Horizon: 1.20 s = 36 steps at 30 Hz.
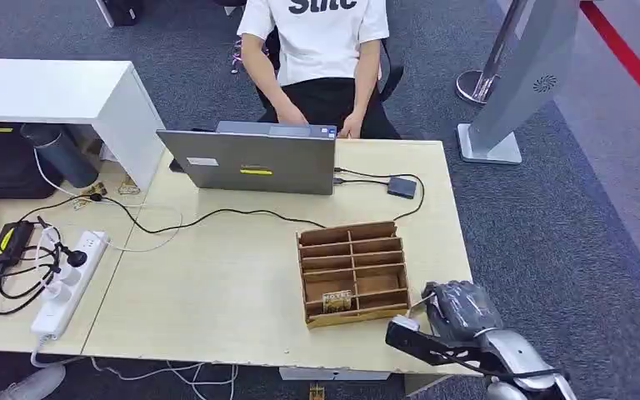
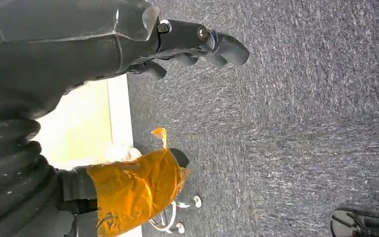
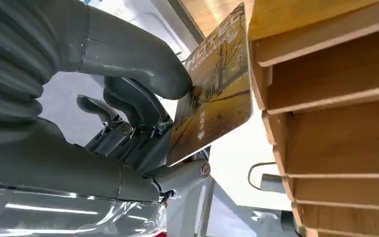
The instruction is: Pass the card to the sensor for recognition and then transmit it.
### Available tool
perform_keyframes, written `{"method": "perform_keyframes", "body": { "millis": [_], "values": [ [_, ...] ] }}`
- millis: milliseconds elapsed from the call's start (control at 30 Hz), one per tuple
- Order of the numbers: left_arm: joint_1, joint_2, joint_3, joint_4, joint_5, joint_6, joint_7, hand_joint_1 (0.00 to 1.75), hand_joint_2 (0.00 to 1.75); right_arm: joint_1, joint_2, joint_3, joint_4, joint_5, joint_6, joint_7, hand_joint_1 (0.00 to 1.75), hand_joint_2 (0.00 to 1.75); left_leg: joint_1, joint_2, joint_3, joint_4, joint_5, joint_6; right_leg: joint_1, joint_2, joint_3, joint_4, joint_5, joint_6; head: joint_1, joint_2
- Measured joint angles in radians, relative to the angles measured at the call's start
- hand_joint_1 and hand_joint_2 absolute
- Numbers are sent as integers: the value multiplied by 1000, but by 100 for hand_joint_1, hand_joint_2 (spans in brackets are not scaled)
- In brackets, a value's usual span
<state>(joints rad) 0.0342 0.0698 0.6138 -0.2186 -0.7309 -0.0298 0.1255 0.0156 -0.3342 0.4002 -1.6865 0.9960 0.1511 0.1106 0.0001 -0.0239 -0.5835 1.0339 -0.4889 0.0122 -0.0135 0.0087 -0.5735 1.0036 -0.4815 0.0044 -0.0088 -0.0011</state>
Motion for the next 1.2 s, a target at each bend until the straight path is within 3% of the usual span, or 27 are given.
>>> {"method": "perform_keyframes", "body": {
  "millis": [500,700,833,933,1033,1133,1200],
  "values": [
    [-2,-2,48,0,-42,-2,8,0,175,-8,2,9,25,61,-16,37,175,175,0,0,0,0,0,0,0,0,0,0,0,0,0,0],
    [-2,-3,81,0,-71,-10,8,0,175,20,2,-15,-33,66,-106,-21,175,175,0,0,0,0,0,0,0,0,0,0,0,0,0,0],
    [-2,-9,101,-2,-95,-13,6,0,175,12,2,-50,-120,37,-173,-93,175,175,0,1,0,0,0,0,0,1,0,0,0,0,0,0],
    [-4,-11,112,-4,-120,-23,-1,0,175,-56,3,-55,-145,-19,-138,-142,175,175,0,2,0,0,0,0,0,2,0,0,0,0,0,0],
    [-9,-8,116,-4,-159,-33,-12,0,175,-218,14,-37,-93,-89,-67,-166,175,175,0,6,0,0,1,0,0,5,0,1,4,-2,0,0],
    [-23,-5,121,-4,-190,-43,-18,0,175,-411,53,9,17,-123,-16,-158,175,175,0,8,1,0,4,0,0,7,0,1,6,-1,0,0],
    [-28,1,122,-4,-220,-53,-25,0,175,-555,114,62,130,-160,50,-152,175,175,1,8,1,0,6,-2,0,8,-1,3,7,-3,0,0]
  ]
}}
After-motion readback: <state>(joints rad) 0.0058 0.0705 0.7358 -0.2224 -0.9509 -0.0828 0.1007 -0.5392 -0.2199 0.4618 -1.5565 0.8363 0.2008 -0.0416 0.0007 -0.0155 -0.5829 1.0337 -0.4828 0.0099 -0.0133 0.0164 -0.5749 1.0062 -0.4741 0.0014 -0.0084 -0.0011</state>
